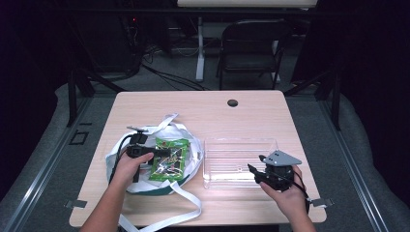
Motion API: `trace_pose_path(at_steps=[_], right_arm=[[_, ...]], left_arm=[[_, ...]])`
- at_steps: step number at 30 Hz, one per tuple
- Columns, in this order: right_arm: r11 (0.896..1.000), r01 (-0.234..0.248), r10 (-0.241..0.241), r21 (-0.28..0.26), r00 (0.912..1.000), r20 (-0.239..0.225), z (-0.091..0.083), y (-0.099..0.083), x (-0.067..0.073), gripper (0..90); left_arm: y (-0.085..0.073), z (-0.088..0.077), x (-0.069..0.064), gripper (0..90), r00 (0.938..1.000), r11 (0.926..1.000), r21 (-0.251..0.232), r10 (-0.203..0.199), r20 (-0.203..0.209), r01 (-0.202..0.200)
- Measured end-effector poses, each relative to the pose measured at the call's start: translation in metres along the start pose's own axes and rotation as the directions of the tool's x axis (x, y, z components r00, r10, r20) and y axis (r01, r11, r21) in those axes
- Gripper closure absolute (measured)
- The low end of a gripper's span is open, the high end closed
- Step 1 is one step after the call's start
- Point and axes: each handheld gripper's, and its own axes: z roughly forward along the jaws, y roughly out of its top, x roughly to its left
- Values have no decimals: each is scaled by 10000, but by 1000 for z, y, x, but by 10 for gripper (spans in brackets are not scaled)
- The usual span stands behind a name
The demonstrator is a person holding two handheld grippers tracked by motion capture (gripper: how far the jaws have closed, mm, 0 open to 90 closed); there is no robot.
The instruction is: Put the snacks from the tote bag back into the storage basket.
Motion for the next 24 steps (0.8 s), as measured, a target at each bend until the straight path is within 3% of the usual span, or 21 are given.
trace_pose_path(at_steps=[10,24], right_arm=[[10000,16,-16,-23,10000,-78,2,1,-1,475],[9999,107,-108,-45,9997,-207,6,2,-1,475]], left_arm=[[-1,-11,-2,647,9982,9993,-40,372,468,-371],[-3,-25,0,721,9932,9983,-131,570,1012,-559]])
